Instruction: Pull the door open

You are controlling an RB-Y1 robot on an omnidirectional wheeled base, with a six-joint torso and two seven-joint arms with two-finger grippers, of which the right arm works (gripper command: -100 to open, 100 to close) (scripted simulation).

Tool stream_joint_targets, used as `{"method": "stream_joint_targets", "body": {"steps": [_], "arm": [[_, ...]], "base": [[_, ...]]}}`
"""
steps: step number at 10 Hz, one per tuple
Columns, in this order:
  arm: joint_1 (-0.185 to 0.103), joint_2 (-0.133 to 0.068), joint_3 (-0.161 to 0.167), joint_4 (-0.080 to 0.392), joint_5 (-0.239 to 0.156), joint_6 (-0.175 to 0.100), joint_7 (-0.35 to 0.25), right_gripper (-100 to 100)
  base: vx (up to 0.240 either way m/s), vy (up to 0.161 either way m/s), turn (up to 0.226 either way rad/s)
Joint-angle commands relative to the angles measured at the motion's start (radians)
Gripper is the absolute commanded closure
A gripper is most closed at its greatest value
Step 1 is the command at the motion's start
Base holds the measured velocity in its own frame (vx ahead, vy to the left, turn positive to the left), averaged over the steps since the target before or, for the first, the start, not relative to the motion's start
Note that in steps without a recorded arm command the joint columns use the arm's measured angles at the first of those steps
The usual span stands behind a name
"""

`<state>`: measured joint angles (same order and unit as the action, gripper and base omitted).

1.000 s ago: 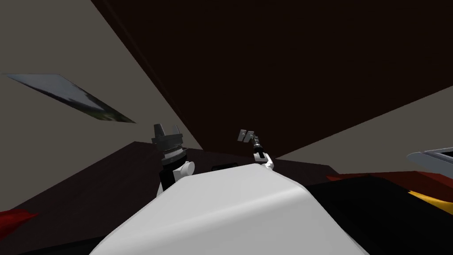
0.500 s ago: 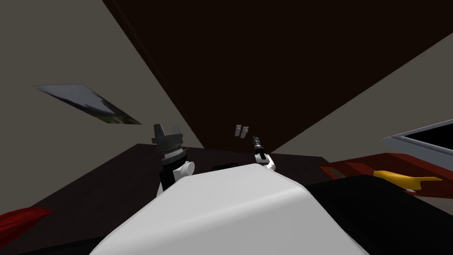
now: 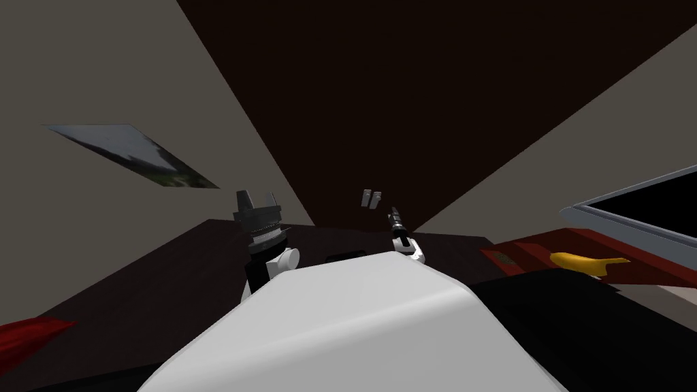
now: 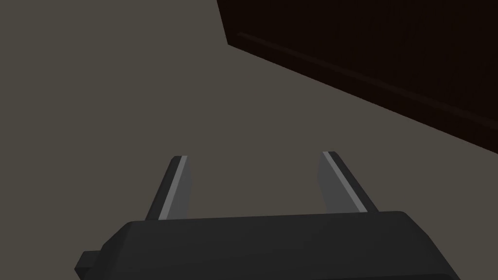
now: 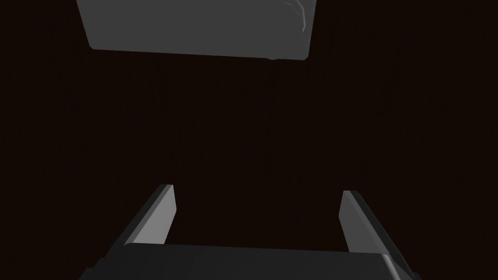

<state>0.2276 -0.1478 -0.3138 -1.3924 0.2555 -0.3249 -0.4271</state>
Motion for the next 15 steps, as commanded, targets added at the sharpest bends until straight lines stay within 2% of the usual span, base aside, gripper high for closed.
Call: {"method": "stream_joint_targets", "body": {"steps": [1, 2, 4, 9, 10, 11, 15], "arm": [[0.013, -0.016, -0.028, 0.008, -0.006, 0.012, 0.002, -100], [0.013, -0.020, -0.045, 0.018, -0.009, 0.017, 0.007, -100], [0.002, -0.017, -0.041, 0.018, -0.008, 0.016, 0.009, -100], [-0.052, 0.007, 0.011, 0.005, -0.002, 0.006, 0.012, -100], [-0.044, 0.003, 0.005, -0.001, -0.003, 0.015, 0.011, -100], [-0.044, 0.003, 0.005, -0.001, -0.003, 0.015, 0.011, 100], [-0.044, 0.003, 0.005, -0.001, -0.003, 0.015, 0.011, 100]], "base": [[-0.029, -0.072, -0.112], [0.064, -0.096, -0.074], [0.154, -0.058, 0.012], [0.201, 0.043, 0.126], [0.091, 0.041, 0.027], [-0.011, -0.005, -0.025], [-0.022, -0.006, 0.008]]}}
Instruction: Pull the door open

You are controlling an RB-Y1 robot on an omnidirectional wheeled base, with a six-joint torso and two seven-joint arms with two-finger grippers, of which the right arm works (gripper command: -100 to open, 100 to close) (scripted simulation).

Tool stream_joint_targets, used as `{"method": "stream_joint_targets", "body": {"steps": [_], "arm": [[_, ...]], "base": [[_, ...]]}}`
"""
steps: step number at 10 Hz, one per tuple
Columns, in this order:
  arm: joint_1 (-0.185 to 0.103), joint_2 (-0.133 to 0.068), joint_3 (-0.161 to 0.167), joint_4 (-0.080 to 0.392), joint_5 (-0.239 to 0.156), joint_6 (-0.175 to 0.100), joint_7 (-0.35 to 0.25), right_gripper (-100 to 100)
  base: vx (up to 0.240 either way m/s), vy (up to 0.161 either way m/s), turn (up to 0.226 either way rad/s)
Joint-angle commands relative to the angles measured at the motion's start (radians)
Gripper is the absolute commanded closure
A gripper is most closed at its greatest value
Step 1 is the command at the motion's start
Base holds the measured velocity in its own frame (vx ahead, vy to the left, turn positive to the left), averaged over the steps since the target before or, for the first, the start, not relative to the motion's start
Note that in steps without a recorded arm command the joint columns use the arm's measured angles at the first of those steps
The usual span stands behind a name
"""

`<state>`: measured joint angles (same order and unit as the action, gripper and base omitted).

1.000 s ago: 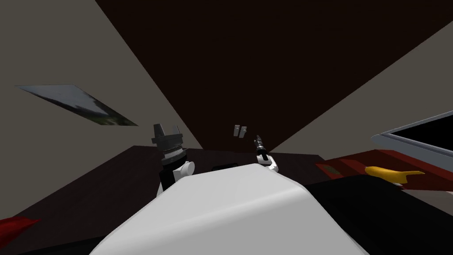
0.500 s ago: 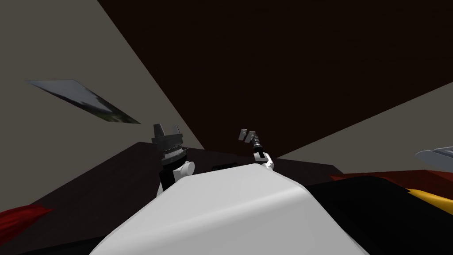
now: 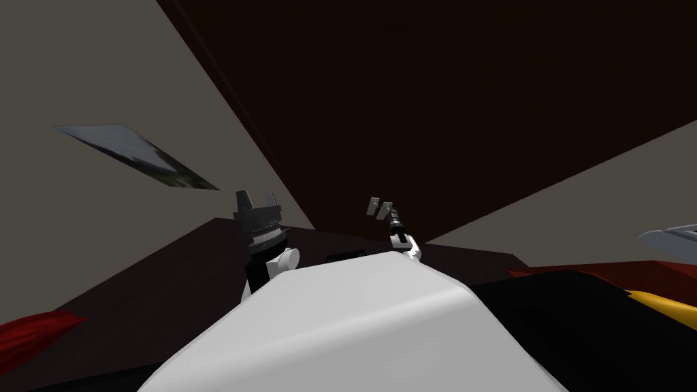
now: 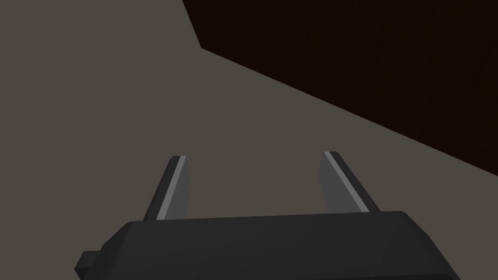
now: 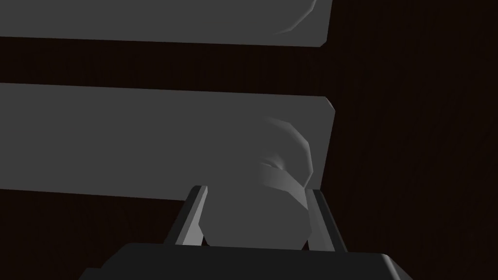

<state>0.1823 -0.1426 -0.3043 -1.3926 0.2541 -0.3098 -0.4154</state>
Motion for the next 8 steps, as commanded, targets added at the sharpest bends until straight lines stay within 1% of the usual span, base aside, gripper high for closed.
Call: {"method": "stream_joint_targets", "body": {"steps": [1, 2, 5, 6, 8], "arm": [[0.001, -0.002, -0.005, -0.001, -0.001, 0.000, -0.001, 100], [0.016, -0.009, -0.014, 0.005, -0.002, 0.002, -0.002, 100], [0.038, -0.025, -0.025, 0.011, -0.006, 0.001, -0.011, 100], [0.043, -0.028, -0.001, -0.014, -0.004, 0.001, -0.024, -100], [0.049, -0.027, 0.027, -0.027, 0.001, -0.013, -0.036, -100]], "base": [[0.000, 0.000, 0.000], [-0.114, -0.038, -0.040], [-0.217, -0.056, -0.074], [-0.199, -0.023, 0.081], [-0.194, 0.030, 0.109]]}}
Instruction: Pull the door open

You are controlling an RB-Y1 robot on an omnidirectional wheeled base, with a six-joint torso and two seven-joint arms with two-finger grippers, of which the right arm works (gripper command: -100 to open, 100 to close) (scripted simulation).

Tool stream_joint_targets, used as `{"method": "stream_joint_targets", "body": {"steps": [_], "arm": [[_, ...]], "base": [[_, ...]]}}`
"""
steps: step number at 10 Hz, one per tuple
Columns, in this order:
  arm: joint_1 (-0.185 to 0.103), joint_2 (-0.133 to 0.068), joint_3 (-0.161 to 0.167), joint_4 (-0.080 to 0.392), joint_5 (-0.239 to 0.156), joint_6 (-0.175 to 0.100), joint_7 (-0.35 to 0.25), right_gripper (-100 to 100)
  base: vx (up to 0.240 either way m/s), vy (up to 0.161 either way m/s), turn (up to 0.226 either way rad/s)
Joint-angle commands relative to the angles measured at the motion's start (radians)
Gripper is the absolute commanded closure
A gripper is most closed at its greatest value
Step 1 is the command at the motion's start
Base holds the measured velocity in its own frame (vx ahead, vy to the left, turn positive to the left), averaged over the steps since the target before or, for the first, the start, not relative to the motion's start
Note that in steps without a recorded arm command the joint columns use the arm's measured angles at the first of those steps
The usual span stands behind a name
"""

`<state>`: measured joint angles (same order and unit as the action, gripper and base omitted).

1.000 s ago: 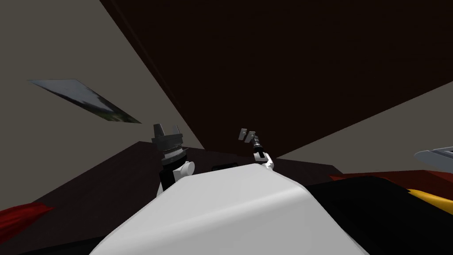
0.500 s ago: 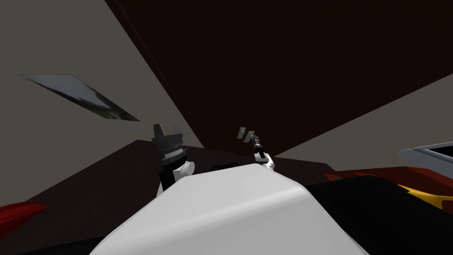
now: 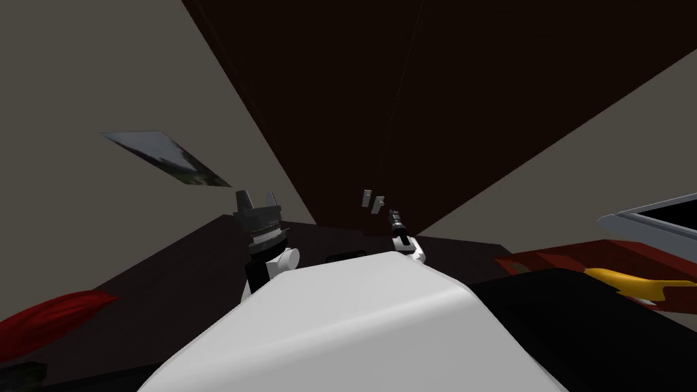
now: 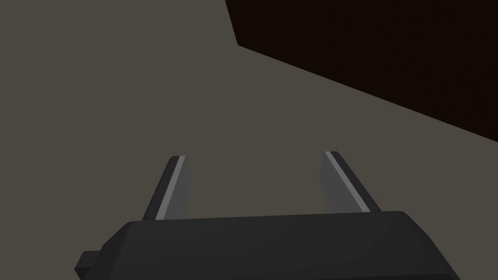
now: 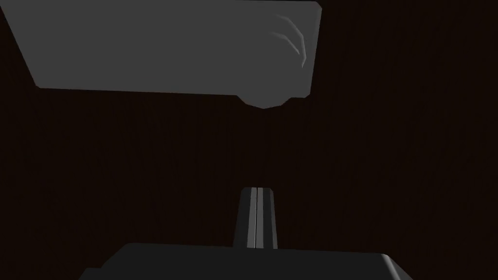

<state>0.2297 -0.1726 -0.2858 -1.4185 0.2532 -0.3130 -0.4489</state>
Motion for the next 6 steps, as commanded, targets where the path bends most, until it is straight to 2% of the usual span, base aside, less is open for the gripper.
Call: {"method": "stream_joint_targets", "body": {"steps": [1, 3, 4, 5, 6], "arm": [[0.006, 0.004, 0.024, -0.009, 0.005, -0.017, -0.009, -100], [0.012, 0.004, 0.051, -0.022, 0.010, -0.031, -0.021, -100], [0.005, 0.001, 0.040, -0.007, 0.007, -0.031, -0.016, -100], [0.008, -0.006, 0.012, 0.019, -0.001, -0.025, -0.007, -100], [0.004, -0.007, 0.006, 0.026, -0.003, -0.024, -0.002, -100]], "base": [[-0.184, 0.044, 0.106], [-0.189, 0.035, 0.093], [-0.078, 0.017, 0.011], [0.045, -0.079, -0.191], [0.118, -0.138, -0.102]]}}
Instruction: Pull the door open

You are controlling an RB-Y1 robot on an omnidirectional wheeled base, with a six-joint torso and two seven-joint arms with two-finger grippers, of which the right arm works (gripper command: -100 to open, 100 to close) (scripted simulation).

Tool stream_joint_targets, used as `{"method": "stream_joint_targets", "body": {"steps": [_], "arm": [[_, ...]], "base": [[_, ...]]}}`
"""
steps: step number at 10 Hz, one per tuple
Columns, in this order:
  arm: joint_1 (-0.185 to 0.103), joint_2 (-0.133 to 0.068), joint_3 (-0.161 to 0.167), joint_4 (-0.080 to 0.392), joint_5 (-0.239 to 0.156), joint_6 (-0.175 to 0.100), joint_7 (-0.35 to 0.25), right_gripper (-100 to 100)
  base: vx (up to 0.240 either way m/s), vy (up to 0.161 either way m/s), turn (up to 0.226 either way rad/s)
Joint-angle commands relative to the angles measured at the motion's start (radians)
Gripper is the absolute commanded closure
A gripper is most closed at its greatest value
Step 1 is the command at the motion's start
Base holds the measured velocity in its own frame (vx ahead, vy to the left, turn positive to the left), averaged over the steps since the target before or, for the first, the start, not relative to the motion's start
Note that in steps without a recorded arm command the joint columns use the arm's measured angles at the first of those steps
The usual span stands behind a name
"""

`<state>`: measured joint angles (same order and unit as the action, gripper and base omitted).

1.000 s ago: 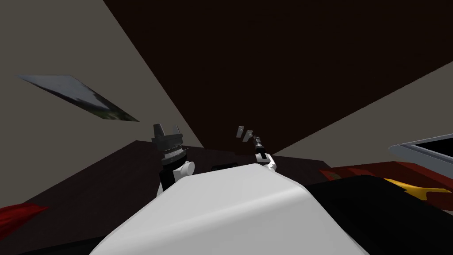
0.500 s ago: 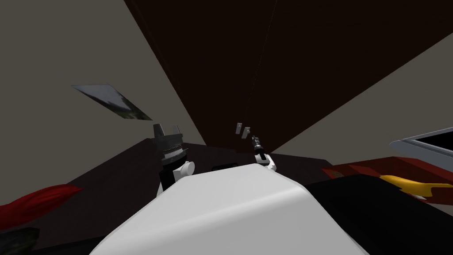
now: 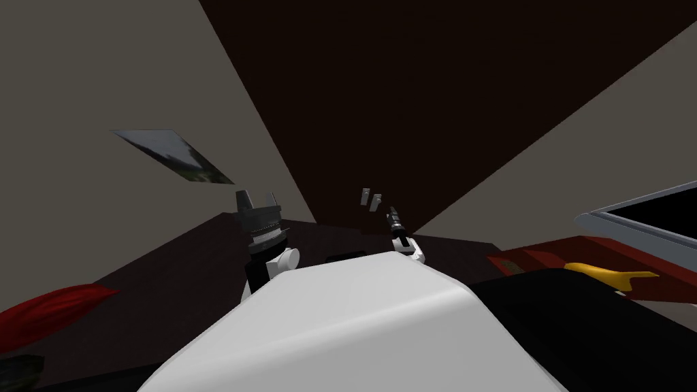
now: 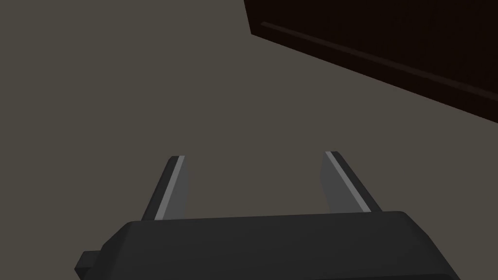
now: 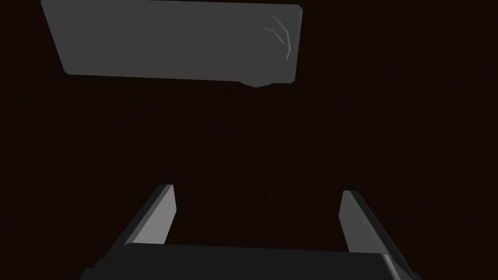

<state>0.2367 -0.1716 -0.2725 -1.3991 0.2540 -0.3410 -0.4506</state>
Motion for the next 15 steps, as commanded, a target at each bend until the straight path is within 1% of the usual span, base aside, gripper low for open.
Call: {"method": "stream_joint_targets", "body": {"steps": [1, 3, 5, 6, 7, 12, 13, 14, 15], "arm": [[-0.008, -0.008, -0.010, 0.012, -0.005, 0.005, 0.002, -100], [-0.022, -0.005, -0.007, 0.016, -0.006, 0.005, 0.007, -100], [-0.044, 0.001, 0.007, 0.013, -0.005, 0.002, 0.009, -100], [-0.041, 0.000, 0.001, 0.023, -0.005, -0.003, 0.010, -100], [-0.041, 0.000, 0.001, 0.023, -0.005, -0.003, 0.010, 100], [-0.041, 0.000, 0.001, 0.023, -0.005, -0.003, 0.010, 100], [-0.028, -0.011, 0.008, 0.022, -0.004, -0.009, -0.001, 100], [-0.025, -0.015, 0.011, 0.021, -0.004, -0.011, -0.005, 100], [-0.019, -0.024, 0.019, 0.018, -0.003, -0.015, -0.014, 100]], "base": [[0.132, -0.114, 0.028], [0.187, -0.039, 0.052], [0.213, 0.055, 0.107], [0.101, 0.035, 0.020], [-0.010, -0.004, -0.019], [-0.020, -0.005, 0.004], [-0.132, -0.054, 0.065], [-0.180, -0.069, 0.089], [-0.162, -0.063, 0.088]]}}
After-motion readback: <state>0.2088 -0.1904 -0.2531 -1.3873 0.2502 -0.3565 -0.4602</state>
